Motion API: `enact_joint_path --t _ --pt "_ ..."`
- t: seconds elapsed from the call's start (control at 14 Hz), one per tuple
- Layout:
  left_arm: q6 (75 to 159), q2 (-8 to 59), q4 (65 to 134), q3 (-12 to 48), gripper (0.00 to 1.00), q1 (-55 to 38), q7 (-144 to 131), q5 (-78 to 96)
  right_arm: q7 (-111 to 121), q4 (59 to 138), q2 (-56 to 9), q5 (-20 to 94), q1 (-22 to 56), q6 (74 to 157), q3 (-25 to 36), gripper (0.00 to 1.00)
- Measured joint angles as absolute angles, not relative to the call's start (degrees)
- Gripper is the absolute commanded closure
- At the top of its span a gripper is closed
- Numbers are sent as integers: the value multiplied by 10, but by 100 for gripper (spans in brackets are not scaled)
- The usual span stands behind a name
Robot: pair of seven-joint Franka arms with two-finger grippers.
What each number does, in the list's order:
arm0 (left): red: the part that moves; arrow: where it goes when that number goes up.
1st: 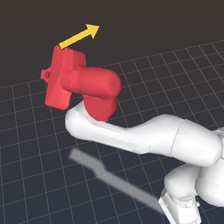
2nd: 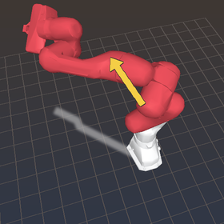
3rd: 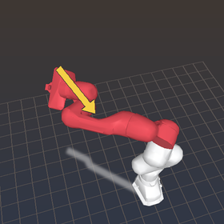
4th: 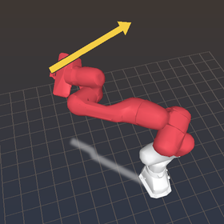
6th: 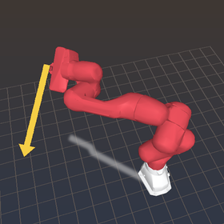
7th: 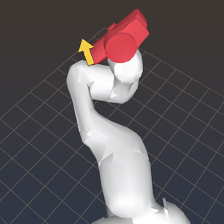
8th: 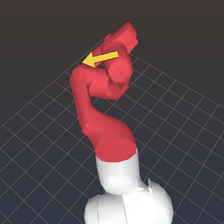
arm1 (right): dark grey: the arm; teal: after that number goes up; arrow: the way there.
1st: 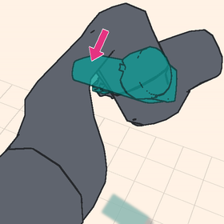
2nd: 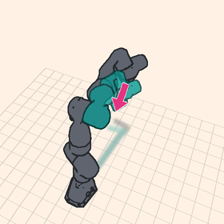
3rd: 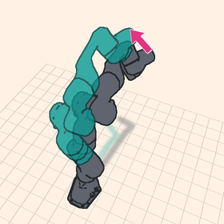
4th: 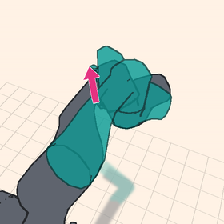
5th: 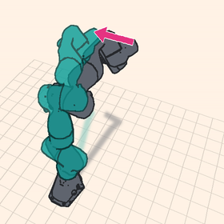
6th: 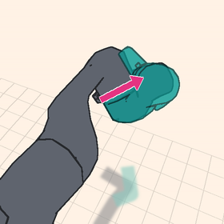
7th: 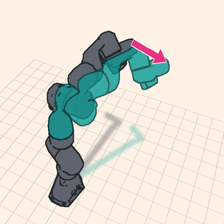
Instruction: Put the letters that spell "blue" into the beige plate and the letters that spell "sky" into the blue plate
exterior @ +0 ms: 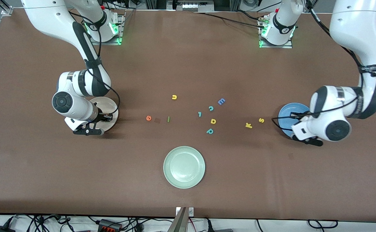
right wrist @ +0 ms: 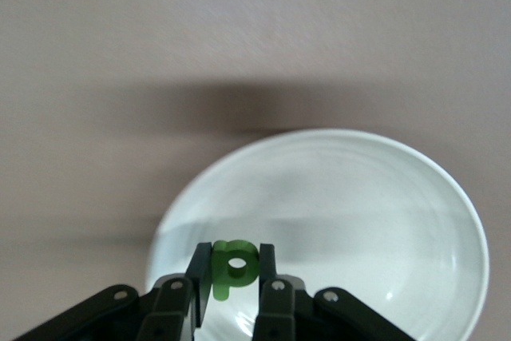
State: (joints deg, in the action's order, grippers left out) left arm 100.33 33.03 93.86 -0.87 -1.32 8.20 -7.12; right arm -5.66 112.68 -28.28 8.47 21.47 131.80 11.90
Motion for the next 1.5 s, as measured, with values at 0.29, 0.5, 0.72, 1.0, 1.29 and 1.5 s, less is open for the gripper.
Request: enact_joint_path --t 0.29,0.5,0.72,1.0,1.29,1.5 --pt "1018 350 939 -5 0 0 86 -71 -48 1131 -298 84 202 1313 120 1" --pt "1018 350 937 11 0 -5 85 -71 -36 1123 -297 84 190 1304 123 0" --pt "1018 349 935 48 0 -8 55 -54 -35 1061 -294 85 198 1252 114 0" --pt "1070 351 961 80 0 -11 16 -20 -37 1004 -307 89 242 1236 92 0" --pt "1178 351 1030 104 0 -12 9 -20 -88 980 -343 145 296 1239 88 7" --pt "1196 351 1042 106 0 -17 8 -20 -145 970 -365 149 322 1253 88 14"
